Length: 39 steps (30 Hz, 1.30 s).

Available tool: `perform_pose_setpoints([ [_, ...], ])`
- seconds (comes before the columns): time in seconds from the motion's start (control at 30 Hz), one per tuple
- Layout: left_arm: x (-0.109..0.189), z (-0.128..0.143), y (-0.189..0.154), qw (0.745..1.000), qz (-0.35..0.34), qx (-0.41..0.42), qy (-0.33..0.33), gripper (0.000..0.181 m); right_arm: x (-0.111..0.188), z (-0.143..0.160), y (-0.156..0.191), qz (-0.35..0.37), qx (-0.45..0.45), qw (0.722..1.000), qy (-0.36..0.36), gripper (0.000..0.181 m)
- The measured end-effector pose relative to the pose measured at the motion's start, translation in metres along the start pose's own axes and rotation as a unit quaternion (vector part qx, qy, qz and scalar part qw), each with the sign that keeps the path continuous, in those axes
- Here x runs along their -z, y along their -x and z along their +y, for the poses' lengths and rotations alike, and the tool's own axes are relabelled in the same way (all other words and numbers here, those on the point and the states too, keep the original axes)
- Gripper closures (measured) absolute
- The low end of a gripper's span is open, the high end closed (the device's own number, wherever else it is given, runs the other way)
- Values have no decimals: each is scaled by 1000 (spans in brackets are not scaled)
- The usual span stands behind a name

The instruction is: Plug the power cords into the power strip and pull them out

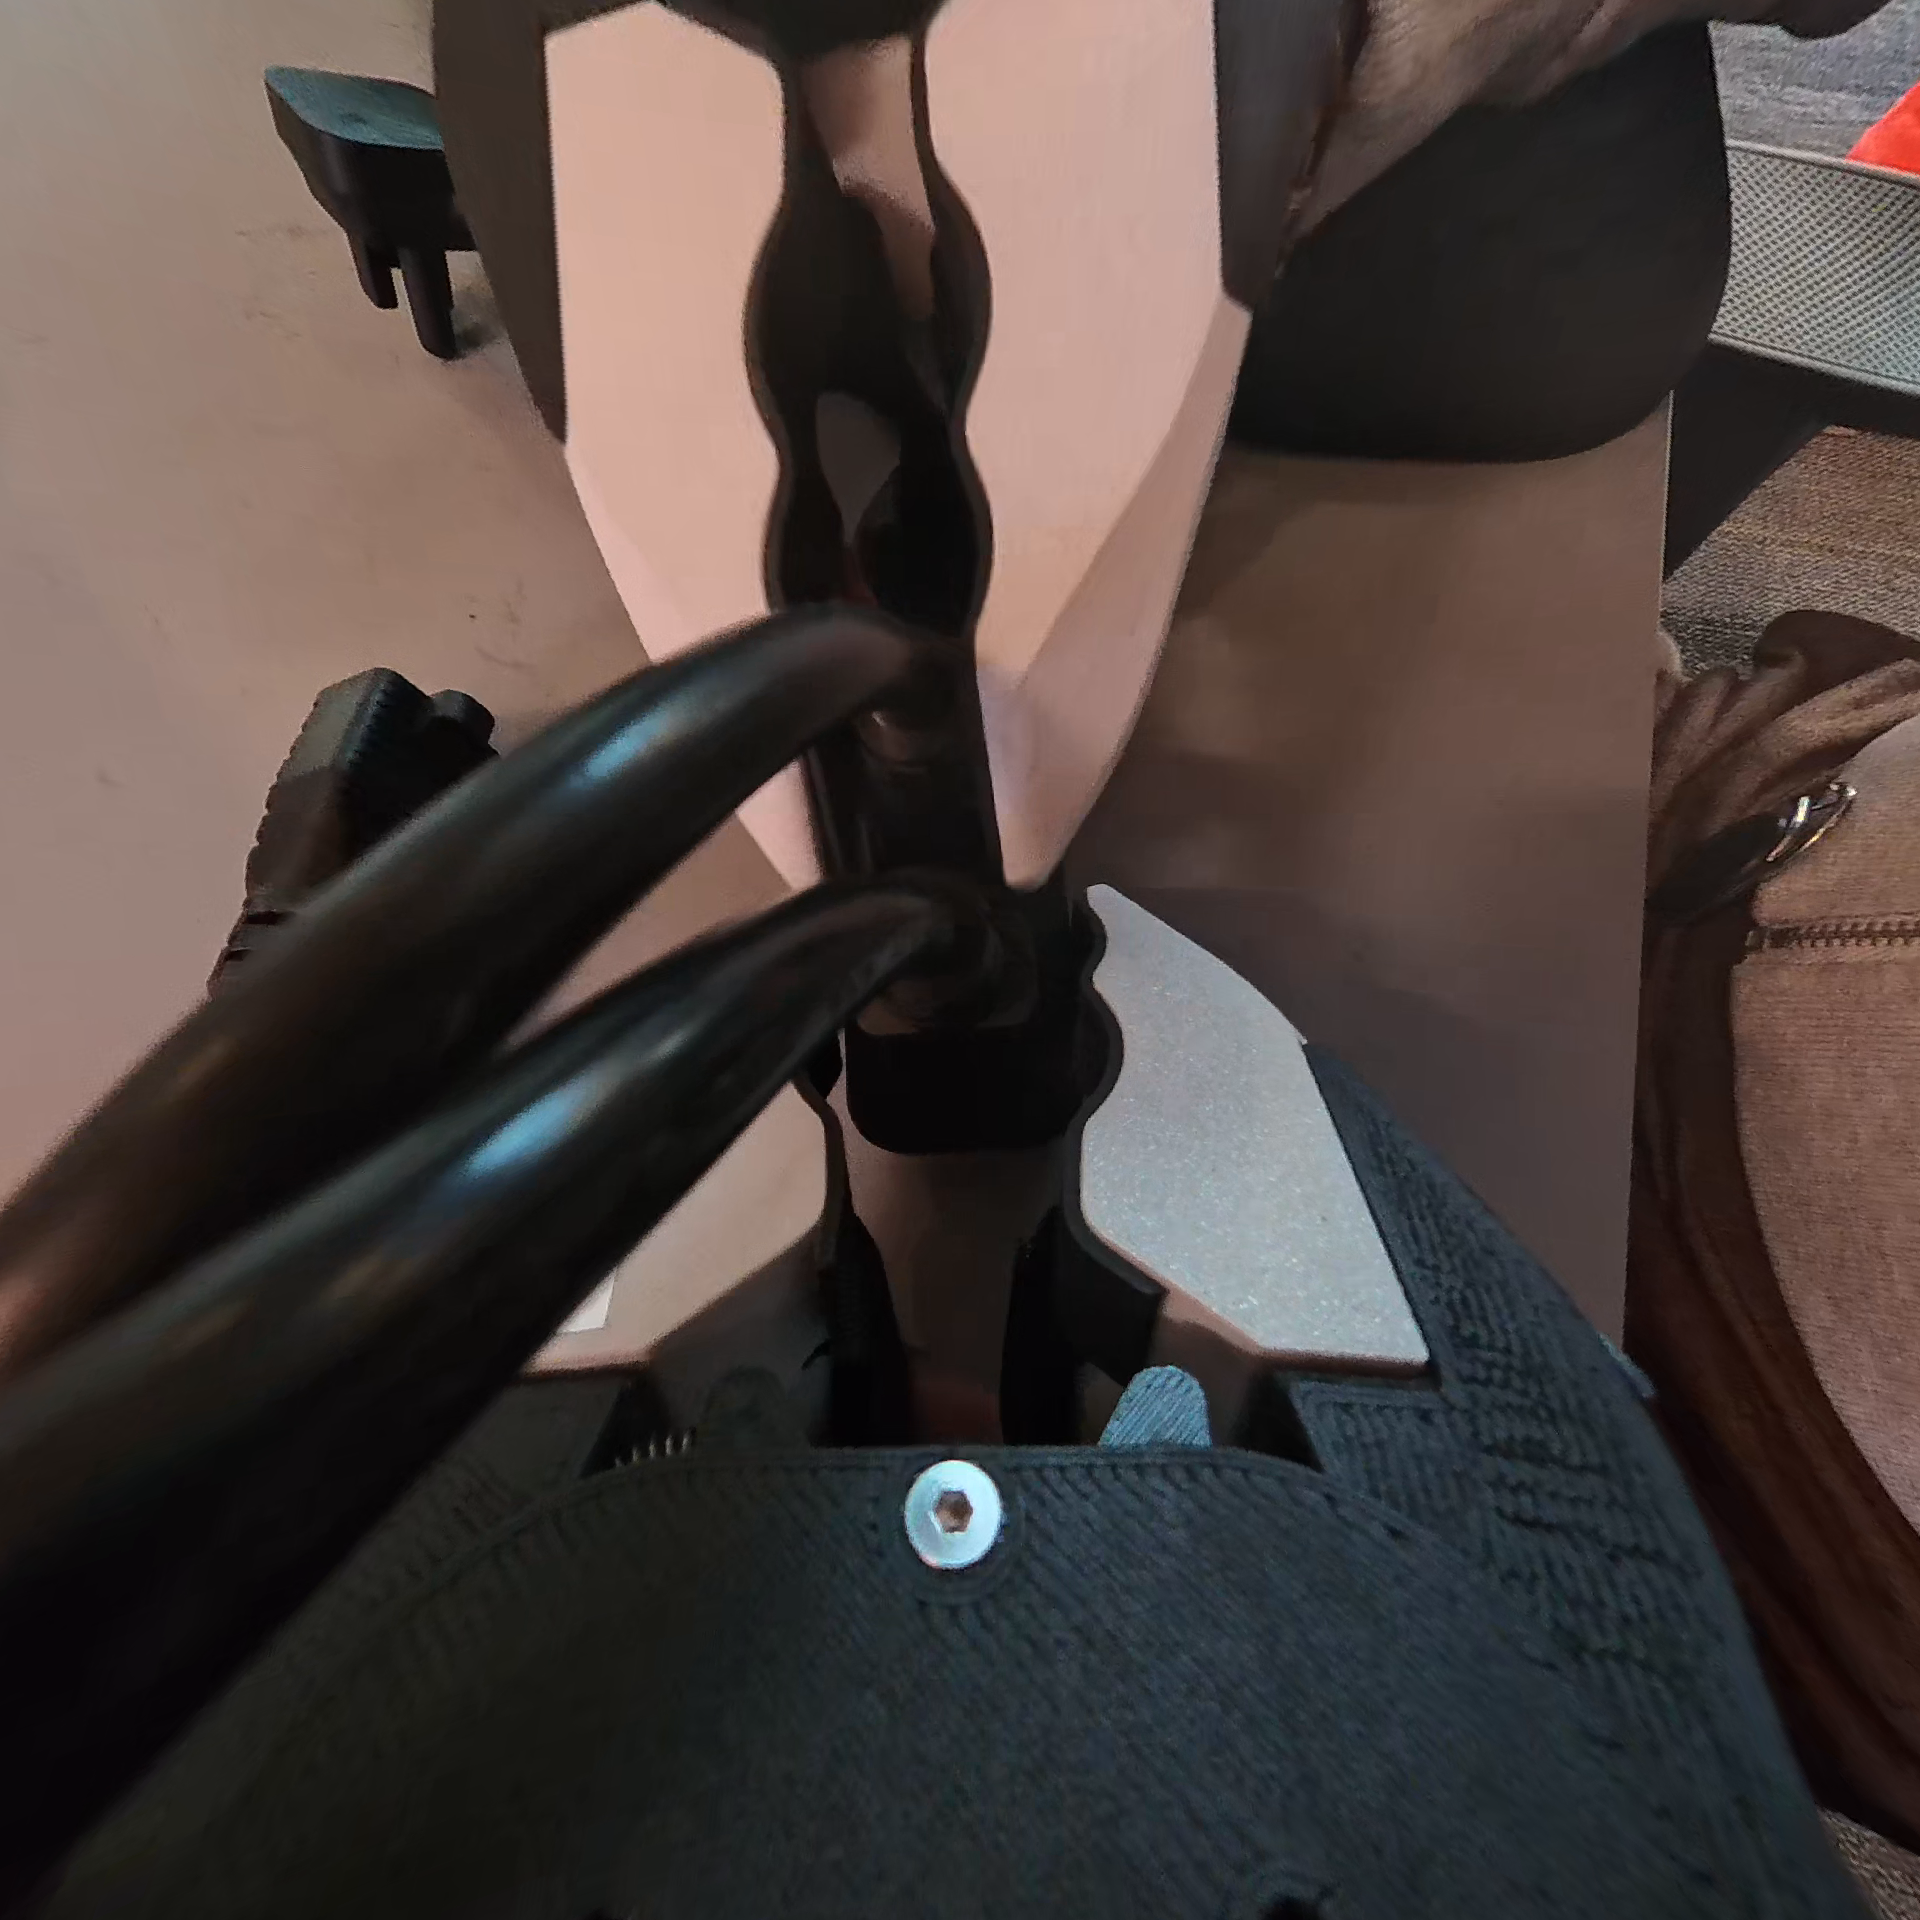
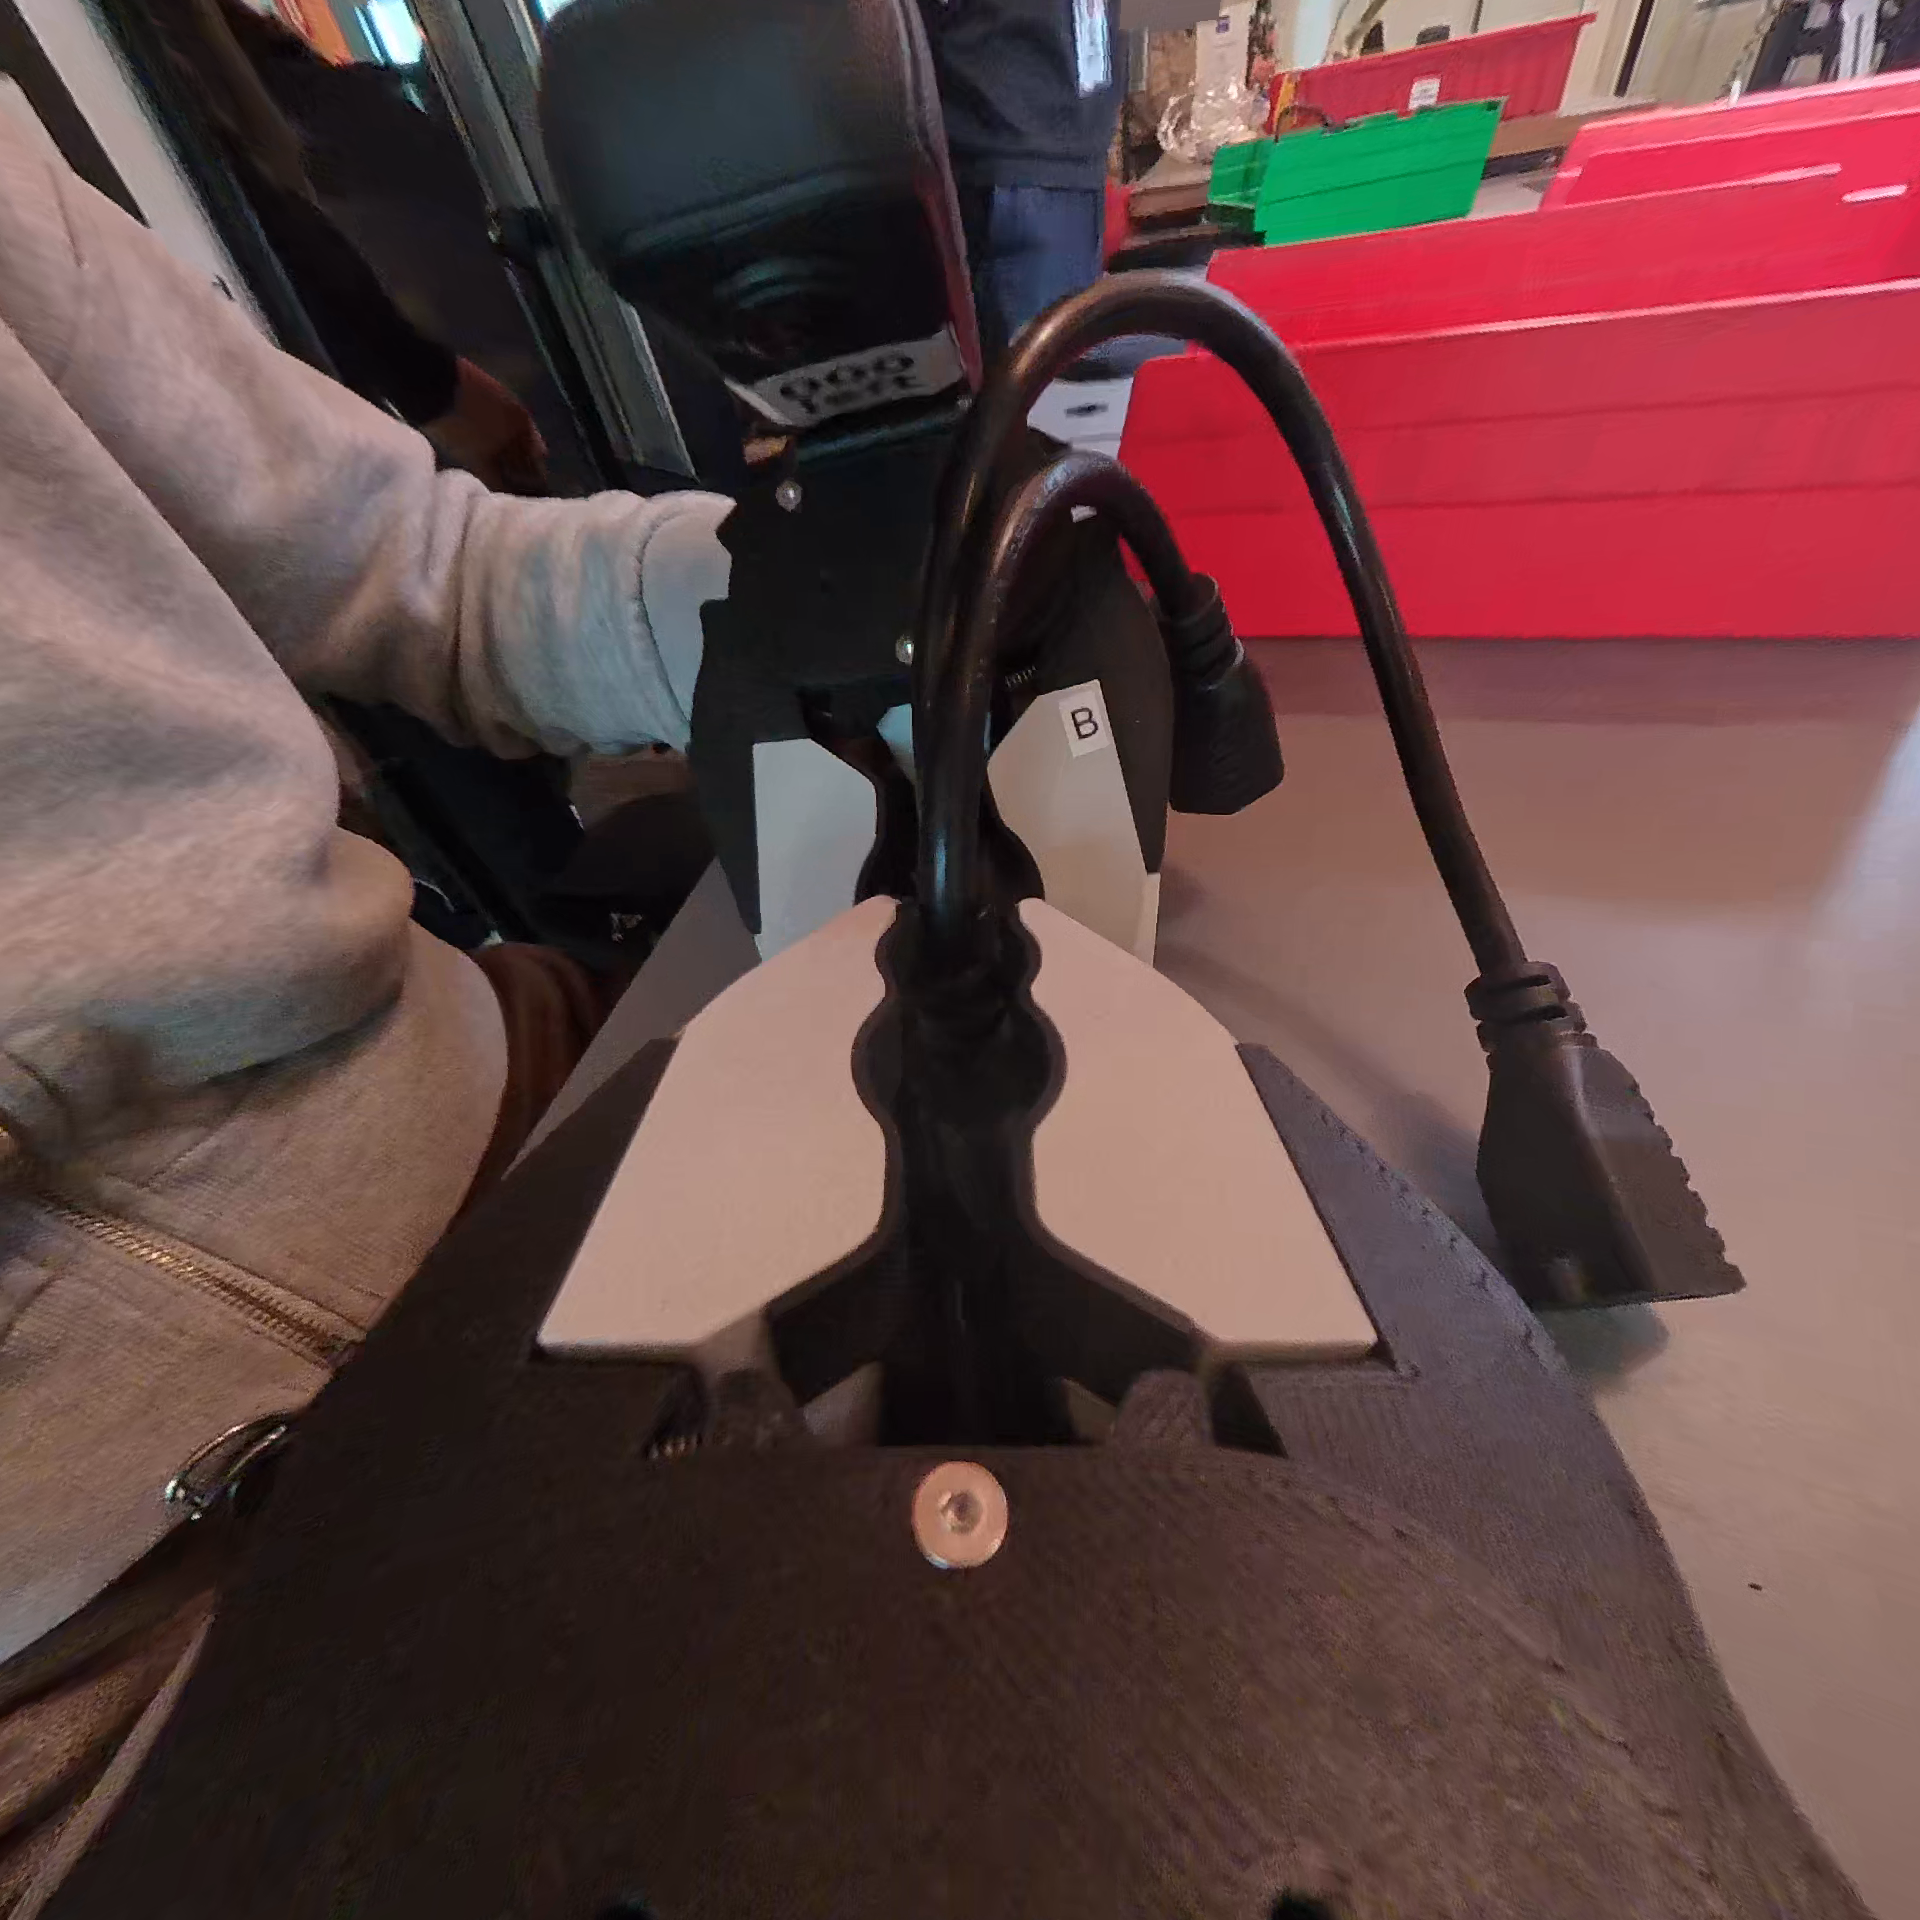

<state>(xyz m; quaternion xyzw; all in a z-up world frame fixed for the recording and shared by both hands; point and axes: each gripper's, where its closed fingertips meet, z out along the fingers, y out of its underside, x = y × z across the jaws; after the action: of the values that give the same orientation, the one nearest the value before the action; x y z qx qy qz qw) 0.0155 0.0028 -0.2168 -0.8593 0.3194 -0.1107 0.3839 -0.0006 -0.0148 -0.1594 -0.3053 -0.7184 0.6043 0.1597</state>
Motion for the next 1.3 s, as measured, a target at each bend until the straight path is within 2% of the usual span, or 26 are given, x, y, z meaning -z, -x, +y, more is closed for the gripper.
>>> perform_pose_setpoints([
  [0.27, 0, 0, 0, 1000, -6, -5, -3, 137, -1, 3, -1, 20, 18, 1000, 10, 165],
  [0.4, 0, -2, 0, 1000, -3, 2, -9, 139, 2, 0, -2, 14, -1, 1000, -5, 166],
  [0.5, 4, -10, 1, 999, 6, 20, -43, 139, 8, -8, -3, 8, -24, 999, -42, 166],
  [0.63, -3, -1, -1, 1000, -10, -11, 2, 137, -1, 1, 1, 22, 15, 1000, 0, 166],
  [1.13, -3, -2, -2, 1000, -16, -25, -1, 136, 2, -1, 5, -8, -10, 1000, -11, 166],
  [1.3, -4, -2, -2, 1000, -18, -24, 4, 136, -2, -1, 3, 16, 12, 1000, -6, 166],
])
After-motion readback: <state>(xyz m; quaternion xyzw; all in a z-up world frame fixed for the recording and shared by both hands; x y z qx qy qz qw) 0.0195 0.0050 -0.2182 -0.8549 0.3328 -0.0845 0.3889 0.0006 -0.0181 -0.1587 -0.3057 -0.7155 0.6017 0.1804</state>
